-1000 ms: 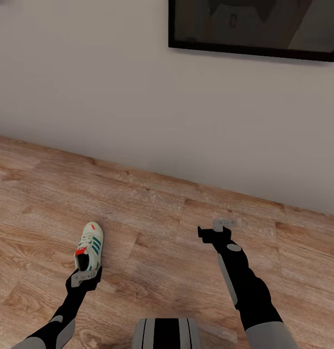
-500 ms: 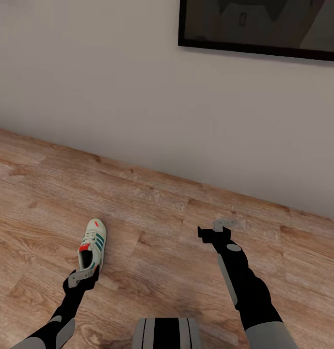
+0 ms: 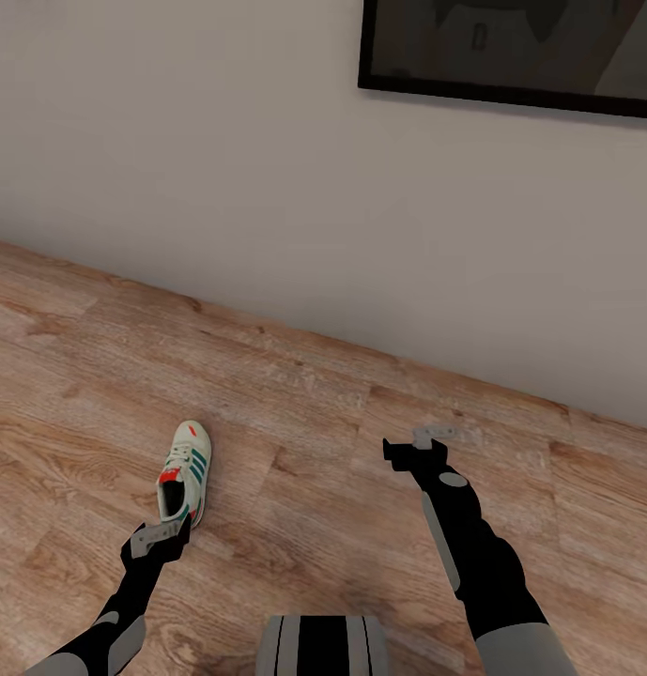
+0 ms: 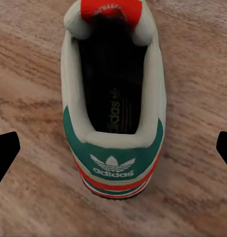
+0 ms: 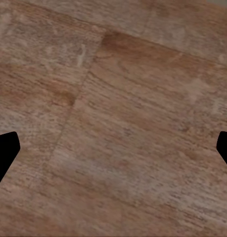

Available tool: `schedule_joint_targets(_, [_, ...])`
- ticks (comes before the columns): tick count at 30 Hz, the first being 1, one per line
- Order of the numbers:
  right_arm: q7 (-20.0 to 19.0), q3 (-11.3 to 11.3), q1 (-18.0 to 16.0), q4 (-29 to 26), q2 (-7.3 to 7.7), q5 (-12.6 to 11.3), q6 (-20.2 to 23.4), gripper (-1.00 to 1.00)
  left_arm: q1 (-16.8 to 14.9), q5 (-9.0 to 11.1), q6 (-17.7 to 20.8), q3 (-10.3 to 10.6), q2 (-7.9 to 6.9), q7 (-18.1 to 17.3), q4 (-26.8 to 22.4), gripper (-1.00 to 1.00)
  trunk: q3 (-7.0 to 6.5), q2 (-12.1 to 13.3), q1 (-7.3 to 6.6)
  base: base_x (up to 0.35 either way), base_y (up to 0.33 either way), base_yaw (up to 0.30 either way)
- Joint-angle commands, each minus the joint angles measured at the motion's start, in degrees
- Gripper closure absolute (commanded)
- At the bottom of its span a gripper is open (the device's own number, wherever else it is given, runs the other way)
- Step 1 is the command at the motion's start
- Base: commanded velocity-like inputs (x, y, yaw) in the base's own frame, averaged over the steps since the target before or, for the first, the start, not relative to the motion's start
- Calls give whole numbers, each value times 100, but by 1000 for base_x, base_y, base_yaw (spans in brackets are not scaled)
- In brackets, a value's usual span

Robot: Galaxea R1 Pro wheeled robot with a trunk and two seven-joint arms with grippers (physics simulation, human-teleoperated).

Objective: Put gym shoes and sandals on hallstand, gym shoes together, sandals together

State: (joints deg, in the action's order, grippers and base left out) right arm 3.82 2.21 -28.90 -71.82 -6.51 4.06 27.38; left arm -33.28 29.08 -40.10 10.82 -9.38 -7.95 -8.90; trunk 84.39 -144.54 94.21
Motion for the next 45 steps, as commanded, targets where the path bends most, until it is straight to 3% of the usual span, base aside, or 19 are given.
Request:
schedule_joint_targets(1, [13,8,-2,-7,0,38,38,-100,-3,62,-15,34,-3,-31,5,-100,4,-1,-1,0,0,5])
schedule_joint_targets(7, [6,7,-2,-7,0,27,37,-100,-3,60,-21,34,-3,-31,0,-100,33,-1,-1,0,0,1])
schedule_joint_targets(17, [4,17,-2,-27,0,25,37,-100,-4,54,-24,12,-7,-31,-52,-100,345,-15,25,0,0,0])
schedule_joint_targets(25, [4,16,-2,-39,0,25,32,-100,-3,53,-136,8,-19,-31,-304,-100,404,-15,25,0,0,0])
schedule_joint_targets(38, [4,7,-2,-51,0,27,31,-100,-6,53,-184,8,-28,-31,-322,-100,757,-32,58,0,0,0])
schedule_joint_targets(45, [4,7,-2,-51,0,27,32,-100,-7,49,-230,8,-29,-30,-323,-100,810,-32,58,0,0,0])
